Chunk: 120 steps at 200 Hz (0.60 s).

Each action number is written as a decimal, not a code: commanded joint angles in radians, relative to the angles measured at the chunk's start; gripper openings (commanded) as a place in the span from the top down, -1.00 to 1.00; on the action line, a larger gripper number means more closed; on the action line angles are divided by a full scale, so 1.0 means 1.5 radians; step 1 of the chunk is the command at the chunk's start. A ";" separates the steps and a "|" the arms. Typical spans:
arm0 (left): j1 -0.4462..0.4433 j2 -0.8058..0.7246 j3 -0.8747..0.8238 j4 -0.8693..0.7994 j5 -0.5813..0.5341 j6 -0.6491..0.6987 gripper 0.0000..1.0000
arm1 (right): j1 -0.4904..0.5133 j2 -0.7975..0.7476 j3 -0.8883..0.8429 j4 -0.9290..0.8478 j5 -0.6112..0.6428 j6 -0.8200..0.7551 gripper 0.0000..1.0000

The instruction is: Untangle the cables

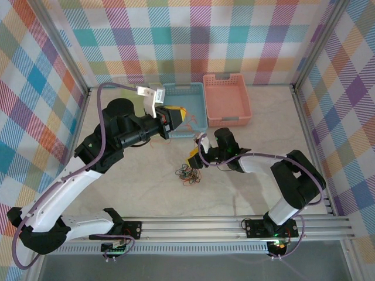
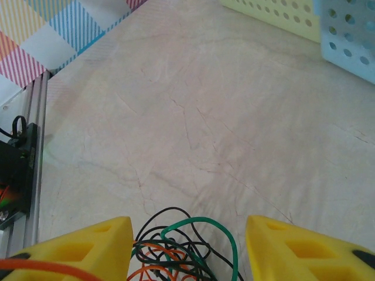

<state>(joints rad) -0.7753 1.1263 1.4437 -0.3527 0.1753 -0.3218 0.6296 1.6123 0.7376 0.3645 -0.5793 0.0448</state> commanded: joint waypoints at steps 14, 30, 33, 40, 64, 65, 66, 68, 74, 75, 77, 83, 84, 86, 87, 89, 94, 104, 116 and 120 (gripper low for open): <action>0.001 0.007 0.036 -0.021 -0.009 0.004 1.00 | 0.005 0.011 0.019 -0.001 -0.001 0.010 -0.08; 0.001 0.011 0.044 -0.033 -0.041 0.007 1.00 | 0.004 0.002 0.010 0.004 0.016 0.010 -0.09; 0.001 0.012 0.047 -0.037 -0.049 0.008 1.00 | 0.005 0.001 0.009 0.006 0.019 0.011 -0.10; 0.001 0.017 0.055 -0.048 -0.070 0.010 1.00 | 0.005 -0.004 0.003 0.010 0.026 0.012 -0.13; 0.006 0.031 0.085 -0.078 -0.134 0.011 1.00 | 0.005 -0.003 0.005 -0.006 0.048 0.014 -0.18; 0.006 0.032 0.086 -0.079 -0.136 0.012 1.00 | 0.005 -0.003 0.005 -0.008 0.050 0.014 -0.18; 0.006 0.033 0.088 -0.080 -0.138 0.012 1.00 | 0.005 -0.004 0.006 -0.009 0.051 0.014 -0.18; 0.006 0.034 0.091 -0.081 -0.143 0.012 1.00 | 0.005 -0.004 0.006 -0.011 0.054 0.014 -0.18; 0.009 0.040 0.099 -0.086 -0.151 0.014 1.00 | 0.005 -0.004 0.007 -0.014 0.065 0.014 -0.18; 0.009 0.040 0.101 -0.087 -0.153 0.015 1.00 | 0.005 -0.004 0.007 -0.014 0.066 0.014 -0.18; 0.011 0.042 0.103 -0.088 -0.154 0.016 1.00 | 0.005 -0.005 0.006 -0.014 0.069 0.014 -0.18; 0.015 0.047 0.114 -0.092 -0.159 0.016 1.00 | 0.005 -0.005 0.005 -0.014 0.075 0.014 -0.18; 0.015 0.048 0.116 -0.092 -0.160 0.016 1.00 | 0.005 -0.005 0.005 -0.014 0.076 0.014 -0.18; 0.017 0.050 0.120 -0.094 -0.161 0.016 1.00 | 0.005 -0.005 0.004 -0.013 0.078 0.014 -0.18; 0.017 0.051 0.122 -0.095 -0.162 0.016 1.00 | 0.005 -0.006 0.004 -0.014 0.079 0.014 -0.18; 0.019 0.053 0.126 -0.097 -0.163 0.016 1.00 | 0.005 -0.005 0.004 -0.015 0.080 0.015 -0.18; 0.023 0.059 0.138 -0.101 -0.167 0.018 1.00 | 0.005 -0.005 0.005 -0.017 0.083 0.015 -0.18; 0.027 0.072 0.165 -0.114 -0.178 0.021 1.00 | 0.005 -0.004 0.007 -0.021 0.088 0.016 -0.18; 0.031 0.081 0.190 -0.126 -0.197 0.022 1.00 | 0.005 -0.003 0.009 -0.022 0.090 0.017 -0.18; 0.033 0.084 0.196 -0.127 -0.203 0.021 1.00 | 0.004 -0.002 0.009 -0.023 0.090 0.017 -0.19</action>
<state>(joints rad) -0.7464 1.2346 1.6558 -0.5076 -0.0479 -0.3141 0.6296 1.6207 0.7418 0.3454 -0.4664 0.0666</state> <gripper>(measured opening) 0.054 0.591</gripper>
